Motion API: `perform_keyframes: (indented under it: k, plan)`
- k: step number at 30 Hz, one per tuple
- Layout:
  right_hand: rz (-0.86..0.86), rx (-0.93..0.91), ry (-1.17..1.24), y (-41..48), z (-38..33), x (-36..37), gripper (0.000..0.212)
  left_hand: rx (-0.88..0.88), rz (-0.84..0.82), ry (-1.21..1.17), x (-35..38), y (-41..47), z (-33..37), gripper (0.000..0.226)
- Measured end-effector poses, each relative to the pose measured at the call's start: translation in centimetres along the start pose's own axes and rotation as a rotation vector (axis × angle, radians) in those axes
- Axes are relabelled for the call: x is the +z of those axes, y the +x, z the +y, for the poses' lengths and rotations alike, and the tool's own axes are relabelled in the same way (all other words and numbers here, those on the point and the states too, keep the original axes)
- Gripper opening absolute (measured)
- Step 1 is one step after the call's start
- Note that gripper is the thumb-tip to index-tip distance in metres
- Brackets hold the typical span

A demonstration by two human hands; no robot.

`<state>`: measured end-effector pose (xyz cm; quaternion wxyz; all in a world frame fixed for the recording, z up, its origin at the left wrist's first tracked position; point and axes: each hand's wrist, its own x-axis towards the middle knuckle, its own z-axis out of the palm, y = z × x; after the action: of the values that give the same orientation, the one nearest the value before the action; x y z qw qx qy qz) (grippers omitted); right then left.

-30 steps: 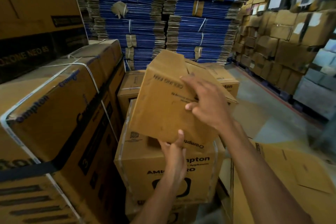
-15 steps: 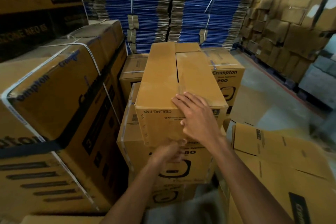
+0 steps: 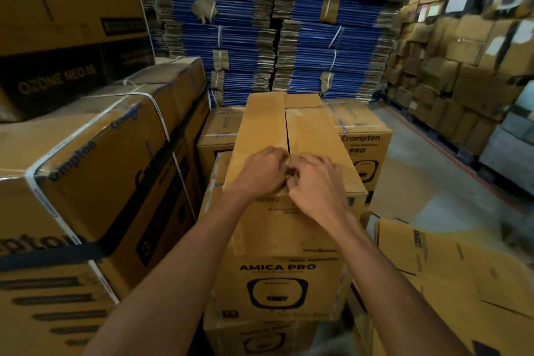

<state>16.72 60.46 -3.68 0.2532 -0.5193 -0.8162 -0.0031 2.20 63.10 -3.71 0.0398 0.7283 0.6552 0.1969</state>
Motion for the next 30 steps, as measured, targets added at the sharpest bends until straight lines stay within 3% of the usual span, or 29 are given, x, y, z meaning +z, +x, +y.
perform_keyframes:
  k: [3, 7, 14, 17, 19, 22, 25, 29, 30]
  plan:
    - [-0.054, 0.073, -0.032, 0.9, -0.7, -0.5, 0.038, 0.007, 0.01, 0.043, 1.1, 0.3, -0.2, 0.048]
    - [-0.141, 0.035, -0.179, 1.6, -1.4, -1.2, 0.047, 0.034, 0.007, 0.08, 1.6, -0.1, -0.9, 0.065]
    - [-0.227, 0.009, -0.256, 4.4, -1.2, -5.6, 0.021, 0.06, -0.096, 0.14, 1.1, 0.1, 0.0, 0.068]
    - [-0.188, -0.039, -0.288, 4.0, -1.5, -5.5, 0.015, 0.117, -0.233, 0.101, 0.1, 0.8, 0.8, 0.051]
    - [-0.149, -0.06, -0.289, 3.9, -1.4, -5.2, 0.014, 0.064, -0.302, 0.025, -0.5, 1.4, 1.9, 0.044]
    - [-0.116, -0.044, -0.255, 4.4, -0.7, -5.2, 0.012, 0.032, -0.339, 0.021, -0.2, 1.9, 3.2, 0.053]
    - [-0.109, -0.004, -0.192, 4.7, 0.2, -5.5, 0.012, 0.023, -0.257, -0.022, 0.2, 2.1, 3.8, 0.076]
    - [-0.16, 0.052, -0.104, 4.9, 0.6, -6.7, 0.009, -0.034, -0.131, -0.193, 0.0, 2.6, 3.3, 0.047]
    - [-0.165, 0.067, -0.091, 5.0, 0.6, -6.9, 0.008, -0.036, -0.109, -0.21, 0.0, 2.6, 3.3, 0.05]
